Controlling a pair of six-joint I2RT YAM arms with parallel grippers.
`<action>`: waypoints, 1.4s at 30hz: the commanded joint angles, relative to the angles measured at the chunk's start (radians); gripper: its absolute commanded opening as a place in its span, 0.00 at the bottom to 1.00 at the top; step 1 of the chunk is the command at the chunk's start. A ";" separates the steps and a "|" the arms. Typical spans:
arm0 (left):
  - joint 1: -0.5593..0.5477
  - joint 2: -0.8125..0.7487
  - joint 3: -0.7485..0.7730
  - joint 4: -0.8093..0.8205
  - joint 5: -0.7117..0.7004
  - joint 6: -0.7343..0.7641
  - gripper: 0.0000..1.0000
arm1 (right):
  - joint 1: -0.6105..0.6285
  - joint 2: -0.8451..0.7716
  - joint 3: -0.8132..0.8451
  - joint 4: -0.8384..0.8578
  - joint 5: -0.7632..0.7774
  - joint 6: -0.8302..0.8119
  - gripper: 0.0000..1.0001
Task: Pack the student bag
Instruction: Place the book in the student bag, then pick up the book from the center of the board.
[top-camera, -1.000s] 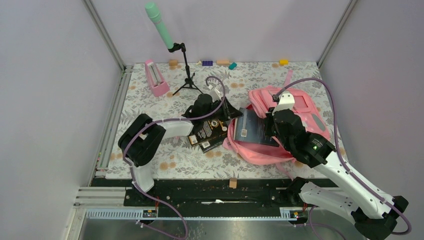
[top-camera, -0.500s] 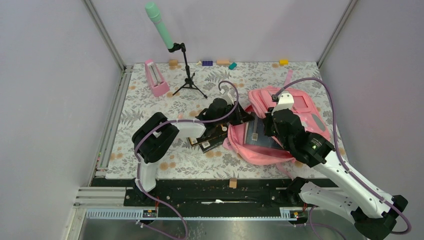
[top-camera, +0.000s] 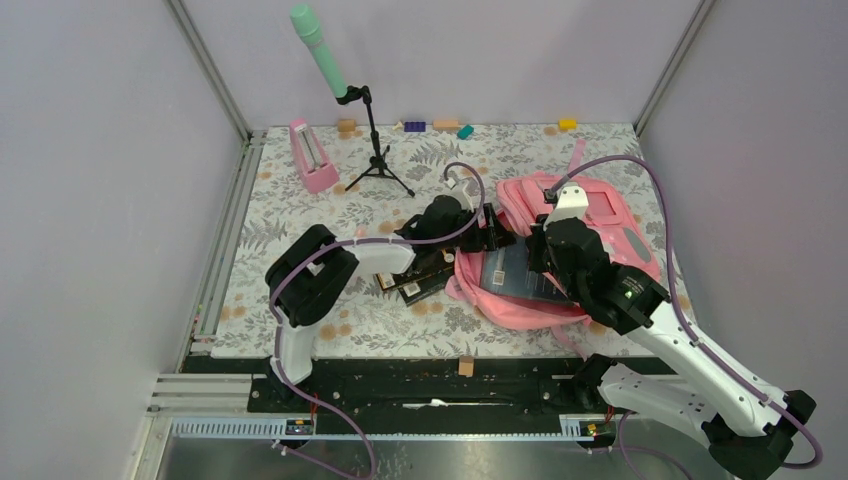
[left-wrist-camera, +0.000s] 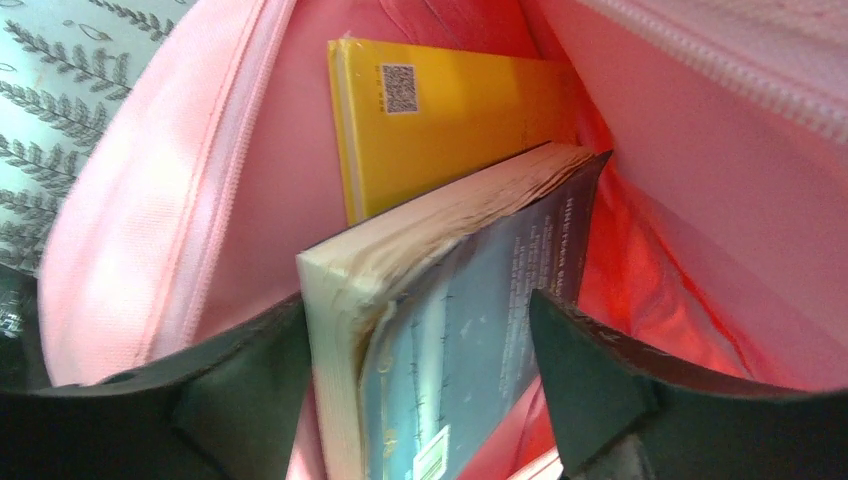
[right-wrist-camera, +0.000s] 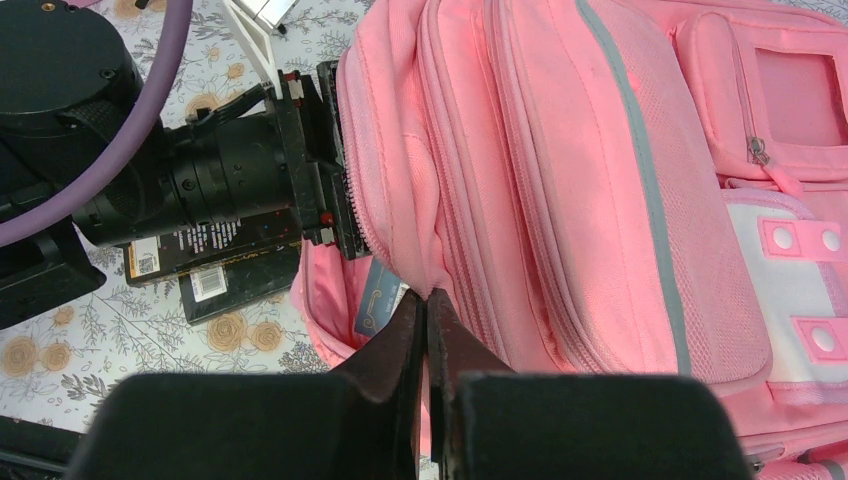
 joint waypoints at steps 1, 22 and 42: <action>-0.004 -0.071 0.031 -0.017 -0.024 0.066 0.93 | 0.007 -0.028 0.063 0.104 0.015 -0.002 0.00; 0.033 -0.558 -0.421 0.040 -0.297 0.121 0.99 | 0.008 -0.058 0.042 0.104 0.029 0.003 0.00; 0.303 -0.892 -0.865 0.022 -0.270 -0.112 0.99 | 0.007 -0.032 0.043 0.104 0.026 0.011 0.00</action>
